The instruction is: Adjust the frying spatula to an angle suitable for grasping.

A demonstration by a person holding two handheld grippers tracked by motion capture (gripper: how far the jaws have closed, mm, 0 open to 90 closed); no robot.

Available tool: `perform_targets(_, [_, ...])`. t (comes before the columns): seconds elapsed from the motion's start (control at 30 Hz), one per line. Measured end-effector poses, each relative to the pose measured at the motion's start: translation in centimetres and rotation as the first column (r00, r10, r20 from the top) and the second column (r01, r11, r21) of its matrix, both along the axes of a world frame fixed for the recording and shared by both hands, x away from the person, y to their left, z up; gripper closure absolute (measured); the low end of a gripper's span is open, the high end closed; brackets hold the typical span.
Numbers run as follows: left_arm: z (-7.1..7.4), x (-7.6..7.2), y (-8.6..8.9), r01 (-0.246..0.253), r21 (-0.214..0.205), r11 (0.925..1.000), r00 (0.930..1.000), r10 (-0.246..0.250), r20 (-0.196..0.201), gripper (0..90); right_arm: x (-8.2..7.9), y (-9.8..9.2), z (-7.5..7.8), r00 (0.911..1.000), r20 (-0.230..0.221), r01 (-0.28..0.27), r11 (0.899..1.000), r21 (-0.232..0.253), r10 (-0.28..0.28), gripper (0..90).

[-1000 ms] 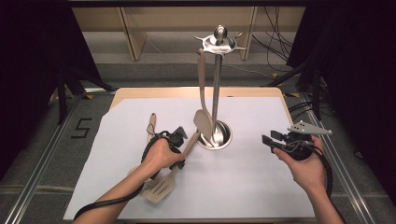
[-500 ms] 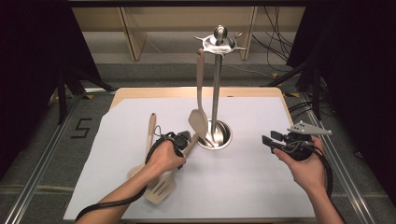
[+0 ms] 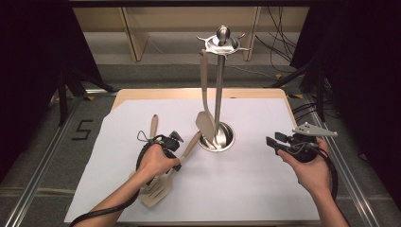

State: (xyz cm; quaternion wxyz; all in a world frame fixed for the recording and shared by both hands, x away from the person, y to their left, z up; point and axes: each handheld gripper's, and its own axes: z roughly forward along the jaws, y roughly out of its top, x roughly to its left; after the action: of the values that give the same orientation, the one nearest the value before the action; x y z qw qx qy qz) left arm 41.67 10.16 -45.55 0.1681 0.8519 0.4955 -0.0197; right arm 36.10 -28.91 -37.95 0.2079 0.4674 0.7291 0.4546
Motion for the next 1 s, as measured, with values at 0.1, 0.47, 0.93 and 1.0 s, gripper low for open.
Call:
perform_targets(0.1, [0.3, -0.6, 0.8, -0.027, -0.049, 0.9984, 0.9994, 0.028, 0.021, 78.6, -0.1, 0.1, 0.1, 1.0000, -0.009, 0.003, 1.000, -0.004, -0.003, 57.4])
perform_targets(0.47, [0.5, -0.6, 3.7, -0.095, -0.081, 0.9922, 0.9932, 0.100, 0.061, 78.6, 0.0, 0.4, 0.1, 0.9999, 0.007, -0.009, 1.000, -0.029, 0.010, 57.4])
perform_targets(0.93, [1.5, -0.4, 5.9, -0.141, -0.224, 0.9643, 0.9783, 0.171, 0.118, 78.6, -0.4, 0.7, 0.4, 0.9999, 0.004, -0.016, 1.000, -0.004, 0.016, 57.5])
perform_targets(1.0, [1.8, -0.9, 6.3, -0.138, -0.254, 0.9573, 0.9723, 0.180, 0.149, 78.6, -0.5, 0.9, 0.6, 0.9997, 0.010, -0.023, 1.000, 0.006, 0.023, 57.5])
